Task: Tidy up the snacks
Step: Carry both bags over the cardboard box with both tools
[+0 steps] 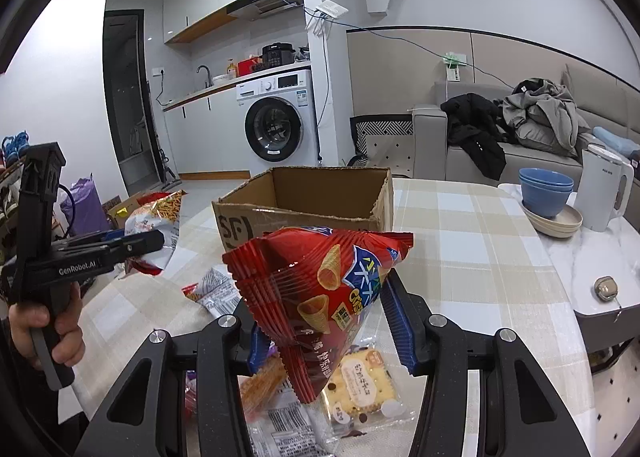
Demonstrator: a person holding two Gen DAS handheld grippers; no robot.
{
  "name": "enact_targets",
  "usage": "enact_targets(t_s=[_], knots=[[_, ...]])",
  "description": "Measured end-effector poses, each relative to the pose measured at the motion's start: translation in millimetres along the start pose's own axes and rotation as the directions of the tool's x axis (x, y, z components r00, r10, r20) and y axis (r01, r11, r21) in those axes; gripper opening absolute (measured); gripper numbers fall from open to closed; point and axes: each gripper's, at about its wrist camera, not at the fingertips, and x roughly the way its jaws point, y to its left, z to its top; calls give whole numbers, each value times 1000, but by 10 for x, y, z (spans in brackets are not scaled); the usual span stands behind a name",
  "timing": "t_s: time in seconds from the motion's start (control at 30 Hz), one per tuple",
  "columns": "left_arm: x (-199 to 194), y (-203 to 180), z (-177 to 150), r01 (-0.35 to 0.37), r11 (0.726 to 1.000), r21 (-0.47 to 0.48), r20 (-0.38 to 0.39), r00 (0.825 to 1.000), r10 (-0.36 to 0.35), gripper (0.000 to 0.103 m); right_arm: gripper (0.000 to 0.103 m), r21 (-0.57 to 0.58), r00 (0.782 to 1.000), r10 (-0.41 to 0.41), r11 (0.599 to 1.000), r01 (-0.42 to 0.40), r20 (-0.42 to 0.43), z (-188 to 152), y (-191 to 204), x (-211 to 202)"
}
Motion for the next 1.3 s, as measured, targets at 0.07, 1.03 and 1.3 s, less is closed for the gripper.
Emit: enact_targets(t_s=[0.07, 1.03, 1.3], knots=[[6, -23, 26, 2, 1000, 6, -1, 1000, -2, 48, 50, 6, 1000, 1, 1000, -1, 2, 38, -9, 21], [118, -194, 577, 4, 998, 69, -5, 1000, -4, 48, 50, 22, 999, 22, 1000, -22, -30, 569, -21, 427], [182, -166, 662, -1, 998, 59, -10, 1000, 1, 48, 50, 18, 999, 19, 1000, -18, -50, 674, 18, 533]])
